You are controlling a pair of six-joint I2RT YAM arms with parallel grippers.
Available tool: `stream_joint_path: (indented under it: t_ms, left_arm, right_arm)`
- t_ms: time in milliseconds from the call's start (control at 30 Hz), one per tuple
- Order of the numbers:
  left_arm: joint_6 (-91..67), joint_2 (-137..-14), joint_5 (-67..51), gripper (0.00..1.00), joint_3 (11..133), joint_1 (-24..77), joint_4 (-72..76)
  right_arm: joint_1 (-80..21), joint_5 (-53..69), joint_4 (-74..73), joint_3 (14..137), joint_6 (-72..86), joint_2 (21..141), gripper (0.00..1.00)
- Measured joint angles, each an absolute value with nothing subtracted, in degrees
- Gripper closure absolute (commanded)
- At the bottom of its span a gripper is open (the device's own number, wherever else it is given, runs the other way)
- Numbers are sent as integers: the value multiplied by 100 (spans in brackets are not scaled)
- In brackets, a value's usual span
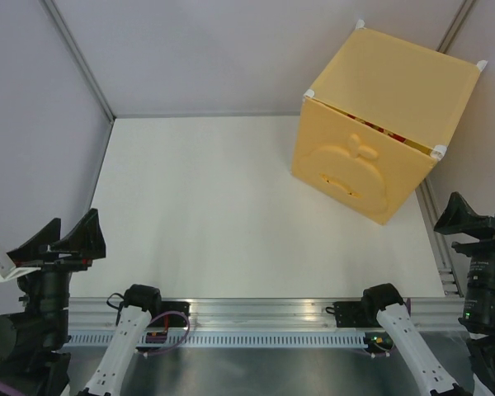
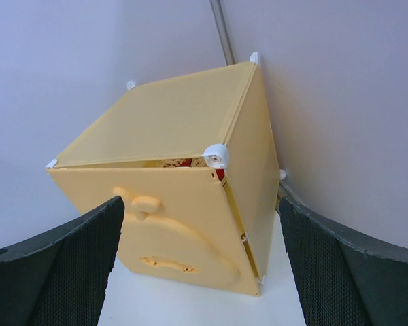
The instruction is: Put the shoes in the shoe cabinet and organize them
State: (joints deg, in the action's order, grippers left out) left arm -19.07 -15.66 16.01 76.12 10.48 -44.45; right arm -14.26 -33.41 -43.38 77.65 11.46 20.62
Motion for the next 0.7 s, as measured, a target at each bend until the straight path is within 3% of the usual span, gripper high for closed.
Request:
stream_joint_path:
  t_ms: [700]
  left_arm:
    - [-1894,-1553,1817,0,7789,1055,-4543]
  right_arm:
    - [-1505,-3607,-4056,7708,786,1487,2]
